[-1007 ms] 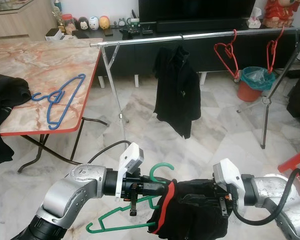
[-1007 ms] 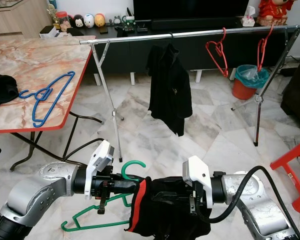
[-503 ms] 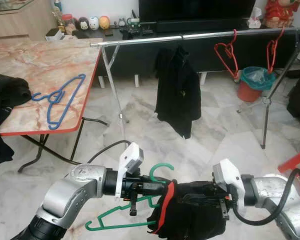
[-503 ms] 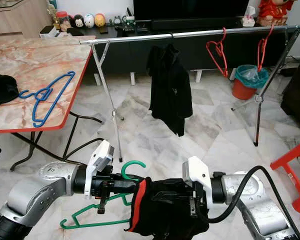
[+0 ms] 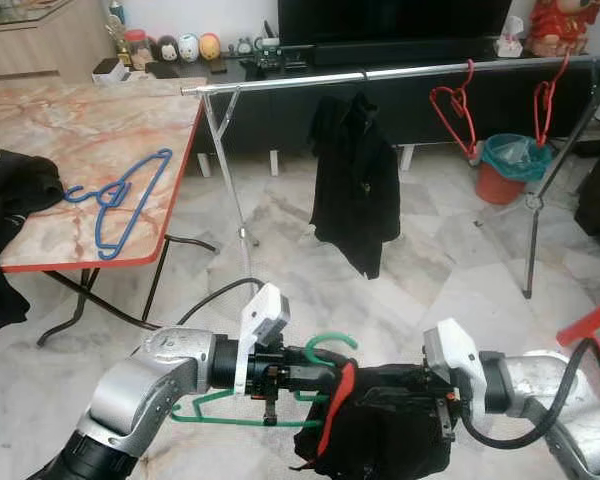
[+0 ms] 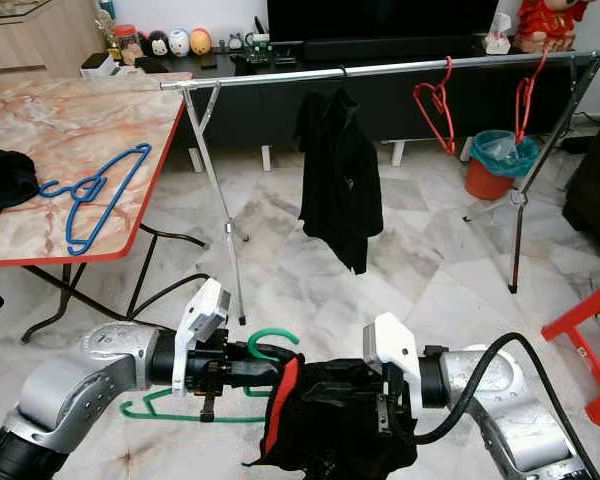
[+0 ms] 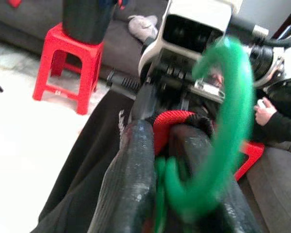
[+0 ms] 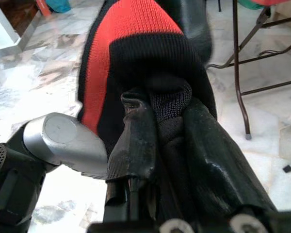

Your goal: Hang hanger

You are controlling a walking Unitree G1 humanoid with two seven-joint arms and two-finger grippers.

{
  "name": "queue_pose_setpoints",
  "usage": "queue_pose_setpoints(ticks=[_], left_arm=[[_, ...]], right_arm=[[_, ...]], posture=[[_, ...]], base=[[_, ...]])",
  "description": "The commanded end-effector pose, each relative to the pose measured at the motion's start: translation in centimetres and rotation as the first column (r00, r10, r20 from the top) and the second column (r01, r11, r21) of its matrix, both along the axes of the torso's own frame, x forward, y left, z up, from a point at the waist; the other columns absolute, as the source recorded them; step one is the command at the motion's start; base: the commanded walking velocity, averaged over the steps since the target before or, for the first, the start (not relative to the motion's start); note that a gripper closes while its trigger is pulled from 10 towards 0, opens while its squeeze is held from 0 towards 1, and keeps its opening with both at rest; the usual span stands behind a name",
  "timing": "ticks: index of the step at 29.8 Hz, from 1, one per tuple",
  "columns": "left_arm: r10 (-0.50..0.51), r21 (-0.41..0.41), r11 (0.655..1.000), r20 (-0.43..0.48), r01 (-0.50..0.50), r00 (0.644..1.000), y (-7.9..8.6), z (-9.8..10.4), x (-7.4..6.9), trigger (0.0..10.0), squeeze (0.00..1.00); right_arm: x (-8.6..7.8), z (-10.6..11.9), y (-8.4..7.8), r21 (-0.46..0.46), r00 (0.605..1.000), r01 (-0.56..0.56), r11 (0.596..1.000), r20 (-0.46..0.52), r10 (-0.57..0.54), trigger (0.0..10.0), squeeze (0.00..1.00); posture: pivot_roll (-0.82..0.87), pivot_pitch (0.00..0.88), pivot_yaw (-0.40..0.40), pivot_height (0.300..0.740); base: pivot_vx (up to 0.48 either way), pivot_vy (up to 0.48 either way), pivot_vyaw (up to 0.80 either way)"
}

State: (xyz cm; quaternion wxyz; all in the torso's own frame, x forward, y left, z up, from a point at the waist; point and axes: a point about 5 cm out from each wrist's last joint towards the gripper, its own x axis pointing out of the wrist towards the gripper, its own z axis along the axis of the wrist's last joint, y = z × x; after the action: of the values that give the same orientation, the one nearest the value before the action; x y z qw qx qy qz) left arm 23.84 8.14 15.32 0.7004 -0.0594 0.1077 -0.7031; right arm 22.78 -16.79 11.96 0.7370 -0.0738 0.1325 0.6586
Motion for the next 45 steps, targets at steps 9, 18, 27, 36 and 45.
queue_pose_setpoints(ticks=[9, 18, 27, 36, 45], left_arm=[[-0.023, -0.033, 0.999, 0.061, 0.025, 0.998, -0.23, 1.32, 0.03, 10.0, 1.00], [-0.021, 0.017, 1.000, 0.076, 0.020, 0.997, 0.50, 0.92, 0.13, 10.0, 0.00], [-0.021, 0.017, 1.000, 0.076, 0.020, 0.997, 0.50, 0.92, 0.13, 10.0, 0.00], [-0.021, 0.017, 1.000, 0.076, 0.020, 0.997, 0.50, 0.92, 0.13, 10.0, 0.00], [-0.021, 0.017, 1.000, 0.076, 0.020, 0.997, 0.50, 0.92, 0.13, 10.0, 0.00]], right_arm=[[-0.19, -0.15, 0.55, -0.008, 1.000, -0.029, 1.000, 0.004, 0.029, 0.0, 0.00], [0.33, -0.33, 0.16, -0.038, 1.000, 0.012, 0.999, 0.026, -0.011, 0.0, 0.00], [0.33, -0.33, 0.16, -0.038, 1.000, 0.012, 0.999, 0.026, -0.011, 0.0, 0.00], [0.33, -0.33, 0.16, -0.038, 1.000, 0.012, 0.999, 0.026, -0.011, 0.0, 0.00], [0.33, -0.33, 0.16, -0.038, 1.000, 0.012, 0.999, 0.026, -0.011, 0.0, 0.00]], posture=[[0.02, 0.031, 0.048, 0.740], [0.02, 0.038, 0.049, 0.740], [0.02, 0.038, 0.049, 0.740], [0.02, 0.038, 0.049, 0.740], [0.02, 0.038, 0.049, 0.740]], base=[[0.000, 0.000, 0.00], [0.000, 0.000, 0.00], [0.000, 0.000, 0.00], [0.000, 0.000, 0.00], [0.000, 0.000, 0.00]])
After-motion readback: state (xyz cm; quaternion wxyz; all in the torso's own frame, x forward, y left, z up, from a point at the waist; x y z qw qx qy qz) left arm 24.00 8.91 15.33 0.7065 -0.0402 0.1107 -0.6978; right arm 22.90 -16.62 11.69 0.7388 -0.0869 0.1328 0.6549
